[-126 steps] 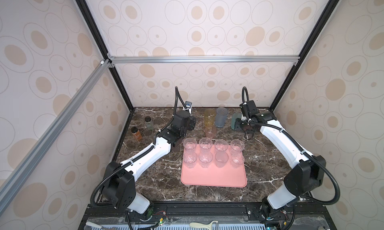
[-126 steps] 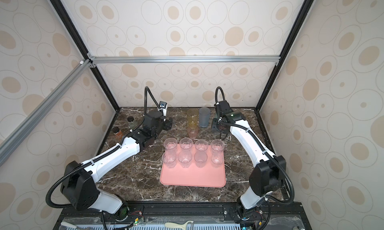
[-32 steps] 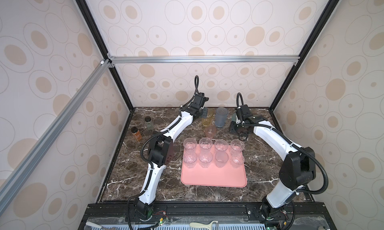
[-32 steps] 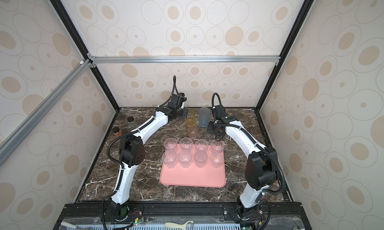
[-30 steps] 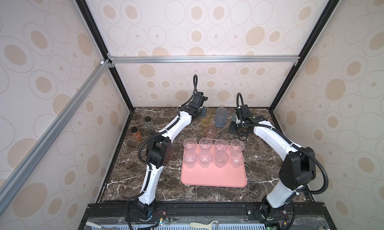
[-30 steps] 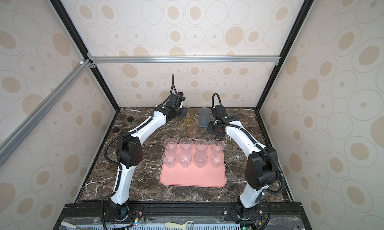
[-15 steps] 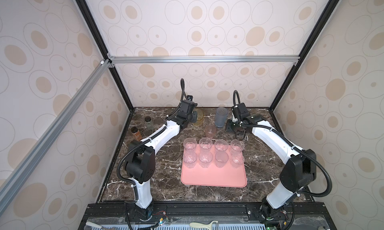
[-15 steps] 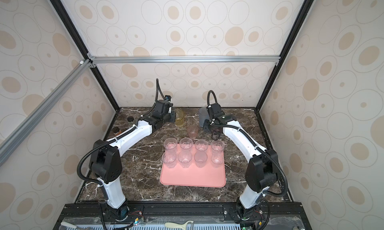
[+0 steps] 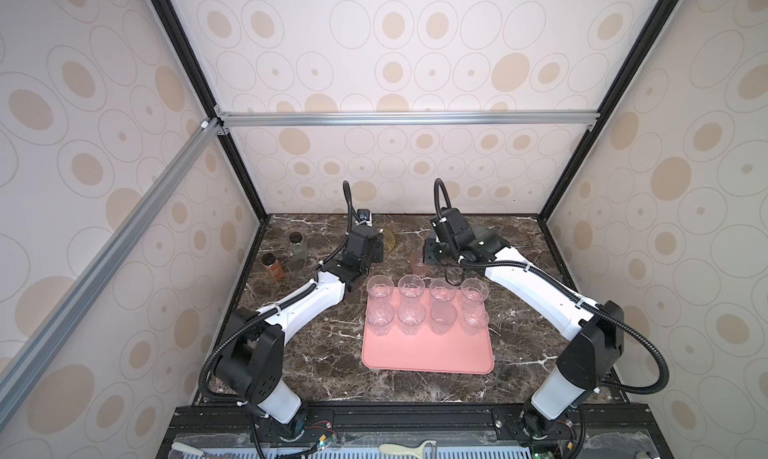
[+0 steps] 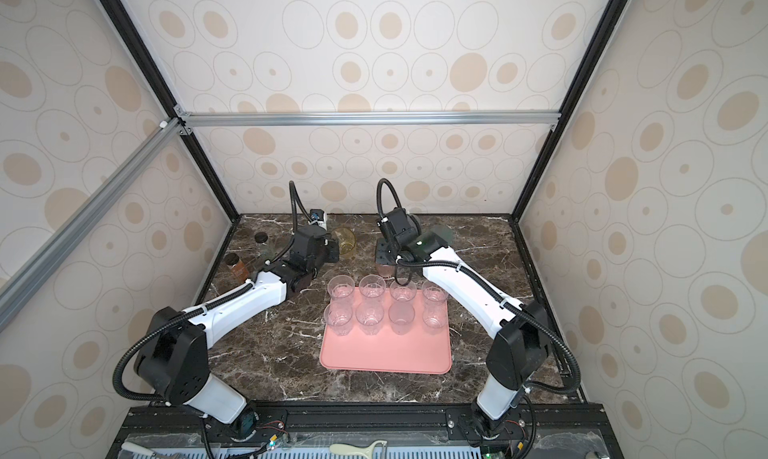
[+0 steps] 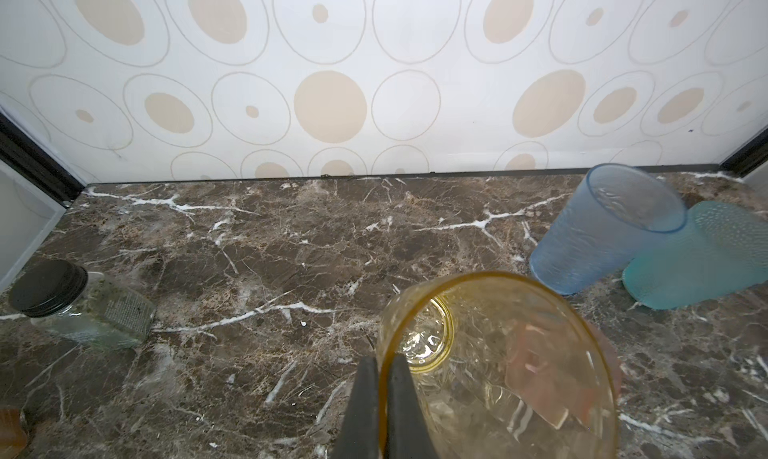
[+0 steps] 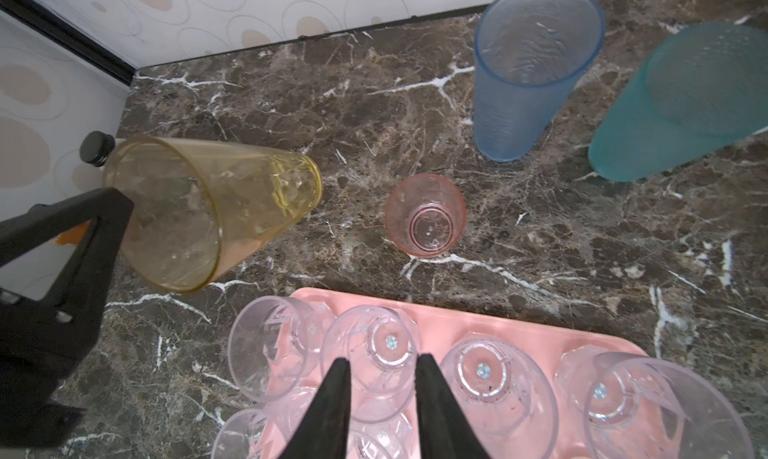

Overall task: Place the glasses into the tray
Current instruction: 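Lift the yellow glass with the left gripper toward the tray while the right gripper approaches, then grasp the yellow glass with the right gripper and open the left gripper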

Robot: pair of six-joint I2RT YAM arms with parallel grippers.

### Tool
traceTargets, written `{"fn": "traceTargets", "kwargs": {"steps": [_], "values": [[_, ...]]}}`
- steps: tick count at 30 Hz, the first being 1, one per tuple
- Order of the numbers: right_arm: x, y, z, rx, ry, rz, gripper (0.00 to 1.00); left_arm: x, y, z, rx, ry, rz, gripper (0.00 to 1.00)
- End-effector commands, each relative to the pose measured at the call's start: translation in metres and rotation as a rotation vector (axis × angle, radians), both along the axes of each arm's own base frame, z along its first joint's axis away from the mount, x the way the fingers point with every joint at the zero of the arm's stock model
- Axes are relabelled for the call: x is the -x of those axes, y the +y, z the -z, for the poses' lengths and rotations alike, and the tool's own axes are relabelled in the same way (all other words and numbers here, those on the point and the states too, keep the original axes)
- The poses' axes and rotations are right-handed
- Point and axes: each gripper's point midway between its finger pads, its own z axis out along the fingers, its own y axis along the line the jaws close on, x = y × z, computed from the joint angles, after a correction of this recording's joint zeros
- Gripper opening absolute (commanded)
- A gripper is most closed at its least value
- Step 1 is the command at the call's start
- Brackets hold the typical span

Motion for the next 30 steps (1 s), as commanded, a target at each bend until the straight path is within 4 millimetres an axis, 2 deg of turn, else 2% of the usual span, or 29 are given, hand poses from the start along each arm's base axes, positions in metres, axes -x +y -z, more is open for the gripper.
{"fn": "traceTargets", "kwargs": {"steps": [1, 6, 10, 23, 30], "values": [[-0.01, 0.012, -0.034, 0.001, -0.121, 0.013, 0.32, 0.007, 0.001, -0.047, 0.094, -0.152, -0.055, 0.0], [-0.009, 0.031, -0.043, 0.023, -0.169, -0.02, 0.35, 0.02, 0.0, -0.05, 0.128, -0.176, -0.066, 0.0], [-0.012, 0.042, -0.041, 0.039, -0.175, -0.042, 0.35, 0.028, -0.007, -0.055, 0.145, -0.179, -0.056, 0.0], [-0.025, 0.061, -0.034, 0.045, -0.173, -0.065, 0.35, 0.041, -0.016, -0.063, 0.188, -0.163, -0.069, 0.0], [-0.037, 0.061, -0.027, 0.113, -0.188, -0.048, 0.34, 0.045, -0.022, -0.075, 0.221, -0.172, -0.05, 0.0]]}}
